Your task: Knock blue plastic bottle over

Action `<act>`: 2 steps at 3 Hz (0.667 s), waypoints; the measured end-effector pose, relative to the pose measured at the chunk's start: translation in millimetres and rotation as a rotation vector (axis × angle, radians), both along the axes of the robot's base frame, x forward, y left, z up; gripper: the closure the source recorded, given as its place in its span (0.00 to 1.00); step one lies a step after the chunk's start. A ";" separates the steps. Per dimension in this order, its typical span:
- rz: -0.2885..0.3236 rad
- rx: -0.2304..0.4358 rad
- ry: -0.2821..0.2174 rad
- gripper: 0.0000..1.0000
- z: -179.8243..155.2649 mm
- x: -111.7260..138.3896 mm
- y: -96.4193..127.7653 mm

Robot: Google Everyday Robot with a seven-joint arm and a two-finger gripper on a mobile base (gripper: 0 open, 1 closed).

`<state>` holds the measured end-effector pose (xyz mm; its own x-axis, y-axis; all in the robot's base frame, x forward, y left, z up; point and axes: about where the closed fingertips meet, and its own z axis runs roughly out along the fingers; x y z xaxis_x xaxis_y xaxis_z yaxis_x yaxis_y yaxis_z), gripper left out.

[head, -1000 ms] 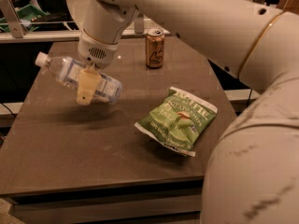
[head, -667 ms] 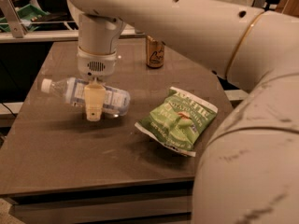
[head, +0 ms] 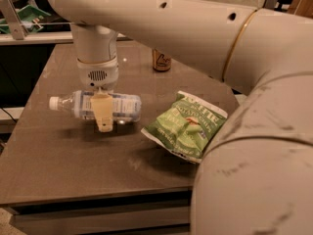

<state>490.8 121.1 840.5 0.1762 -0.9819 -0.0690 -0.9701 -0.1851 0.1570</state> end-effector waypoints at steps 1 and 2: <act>-0.013 -0.011 -0.023 0.59 -2.9 -1.3 4.0; -0.028 -0.004 -0.045 0.36 -3.0 -1.4 9.3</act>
Offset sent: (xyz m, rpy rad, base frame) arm -0.0049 0.0096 -0.0010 -0.0159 -0.0564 -0.0445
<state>489.3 130.4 837.5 0.1516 -0.9868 -0.0573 -0.9810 -0.1573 0.1139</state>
